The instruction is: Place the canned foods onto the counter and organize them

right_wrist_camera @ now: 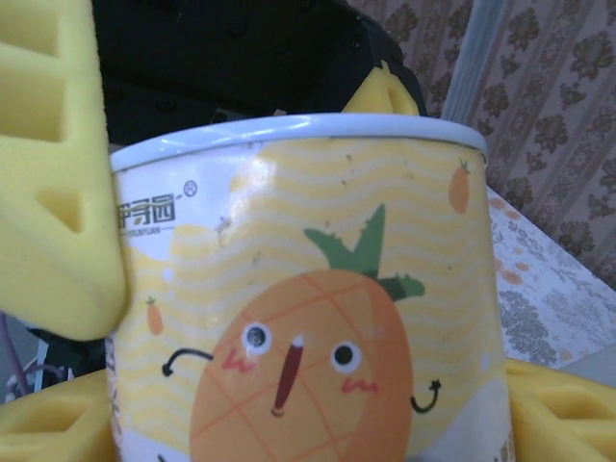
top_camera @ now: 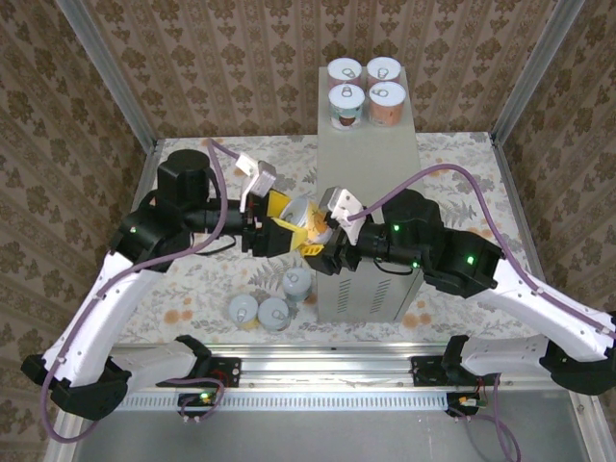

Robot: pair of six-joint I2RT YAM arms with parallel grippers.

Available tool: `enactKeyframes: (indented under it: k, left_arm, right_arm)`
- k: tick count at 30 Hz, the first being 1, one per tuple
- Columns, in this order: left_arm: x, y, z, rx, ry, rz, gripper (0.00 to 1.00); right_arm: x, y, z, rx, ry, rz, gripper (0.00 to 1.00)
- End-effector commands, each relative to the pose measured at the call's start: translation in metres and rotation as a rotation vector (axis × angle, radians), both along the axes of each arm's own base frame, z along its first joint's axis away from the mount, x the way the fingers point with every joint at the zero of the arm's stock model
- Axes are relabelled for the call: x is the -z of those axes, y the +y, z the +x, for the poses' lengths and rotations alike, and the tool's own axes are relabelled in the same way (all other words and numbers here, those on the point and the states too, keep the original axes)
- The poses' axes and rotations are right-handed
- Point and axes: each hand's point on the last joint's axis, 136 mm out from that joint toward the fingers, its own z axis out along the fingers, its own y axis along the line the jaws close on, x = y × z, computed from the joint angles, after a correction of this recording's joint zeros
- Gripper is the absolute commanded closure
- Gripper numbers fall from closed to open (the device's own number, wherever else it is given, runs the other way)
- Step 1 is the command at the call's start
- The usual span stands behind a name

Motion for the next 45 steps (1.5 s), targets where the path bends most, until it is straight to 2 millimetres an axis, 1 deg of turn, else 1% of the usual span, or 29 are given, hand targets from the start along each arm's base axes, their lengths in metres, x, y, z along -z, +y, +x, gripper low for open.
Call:
enactKeyframes:
  k: [1, 4, 8, 14, 16, 21, 23, 27, 30, 31, 33, 40, 42, 45]
  left_arm:
    - [-0.034, -0.006, -0.008, 0.032, -0.109, -0.129, 0.21]
    - [-0.04, -0.009, -0.004, 0.006, -0.131, -0.168, 0.21]
    - [-0.041, -0.013, 0.004, -0.042, -0.16, -0.177, 0.2]
    - [-0.047, -0.017, 0.011, -0.069, -0.185, -0.214, 0.19]
    - [-0.048, -0.019, 0.012, -0.065, -0.189, -0.223, 0.21]
    - [-0.048, -0.023, 0.014, -0.058, -0.183, -0.22, 0.31]
    - [-0.049, -0.025, 0.016, -0.061, -0.186, -0.216, 0.33]
    - [-0.054, -0.026, 0.024, -0.098, -0.221, -0.206, 0.34]
    - [-0.054, -0.029, 0.033, -0.138, -0.254, -0.17, 0.34]
    - [-0.055, -0.03, 0.041, -0.177, -0.272, -0.152, 0.34]
    - [-0.056, -0.033, 0.048, -0.204, -0.306, -0.121, 0.34]
    - [-0.052, -0.054, 0.069, -0.254, -0.403, 0.013, 0.34]
    - [-0.048, -0.061, 0.078, -0.278, -0.434, 0.066, 0.34]
    - [-0.045, -0.07, 0.09, -0.306, -0.467, 0.115, 0.34]
  right_arm:
    - [-0.025, -0.005, 0.012, 0.094, -0.006, 0.16, 0.39]
    - [-0.022, -0.009, 0.015, 0.125, 0.008, 0.204, 0.4]
    - [-0.018, -0.014, 0.017, 0.155, 0.023, 0.235, 0.41]
    - [-0.019, -0.02, 0.019, 0.184, 0.031, 0.29, 0.41]
    - [-0.017, -0.021, 0.02, 0.193, 0.032, 0.298, 0.41]
    - [-0.018, -0.025, 0.021, 0.213, 0.026, 0.302, 0.39]
    - [-0.018, -0.027, 0.022, 0.222, 0.024, 0.296, 0.33]
    - [-0.017, -0.037, 0.025, 0.268, 0.012, 0.258, 0.14]
    - [-0.016, -0.052, 0.027, 0.319, 0.002, 0.207, 0.05]
    - [-0.017, -0.057, 0.027, 0.335, -0.002, 0.197, 0.03]
    - [-0.017, -0.072, 0.025, 0.375, -0.01, 0.166, 0.01]
    - [-0.026, -0.131, 0.015, 0.508, -0.048, 0.13, 0.0]
    - [-0.028, -0.15, 0.012, 0.558, -0.057, 0.102, 0.0]
    - [-0.036, -0.175, 0.011, 0.636, -0.07, 0.1, 0.0]
